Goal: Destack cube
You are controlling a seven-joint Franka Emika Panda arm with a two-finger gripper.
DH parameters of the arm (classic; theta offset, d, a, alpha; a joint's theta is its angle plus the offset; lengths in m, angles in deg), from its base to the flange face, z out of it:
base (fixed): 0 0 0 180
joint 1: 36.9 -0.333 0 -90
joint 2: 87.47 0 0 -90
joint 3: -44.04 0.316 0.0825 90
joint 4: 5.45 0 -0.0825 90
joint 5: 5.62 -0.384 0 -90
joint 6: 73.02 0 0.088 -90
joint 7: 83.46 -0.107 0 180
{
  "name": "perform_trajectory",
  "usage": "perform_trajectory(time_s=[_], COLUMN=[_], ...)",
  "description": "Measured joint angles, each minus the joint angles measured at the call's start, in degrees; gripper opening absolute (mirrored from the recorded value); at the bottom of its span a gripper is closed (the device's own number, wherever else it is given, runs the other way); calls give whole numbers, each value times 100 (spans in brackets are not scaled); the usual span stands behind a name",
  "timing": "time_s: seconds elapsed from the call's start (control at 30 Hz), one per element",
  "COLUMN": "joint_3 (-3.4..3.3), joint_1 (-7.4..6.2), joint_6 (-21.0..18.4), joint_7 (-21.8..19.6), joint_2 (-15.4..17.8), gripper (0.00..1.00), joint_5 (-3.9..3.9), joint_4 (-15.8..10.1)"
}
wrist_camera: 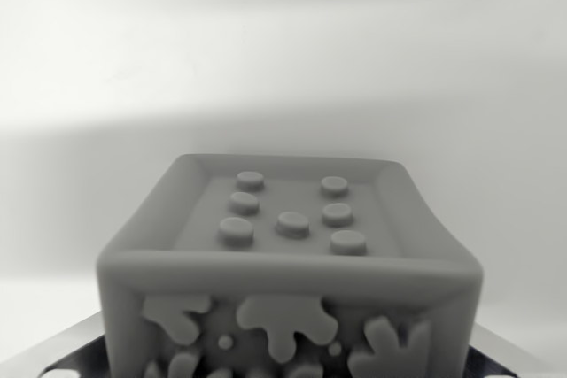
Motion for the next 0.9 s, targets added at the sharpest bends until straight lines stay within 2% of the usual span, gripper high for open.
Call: perform_trajectory(time_s=[0.33, 0.37, 0.9], joint_3=[23, 23, 25], joint_1=[19, 19, 20], joint_6=[50, 51, 53], joint_7=[0, 0, 0], joint_2=[-66, -68, -68], gripper=[0, 100, 100], joint_5=[0, 0, 0], joint_4=[21, 22, 25])
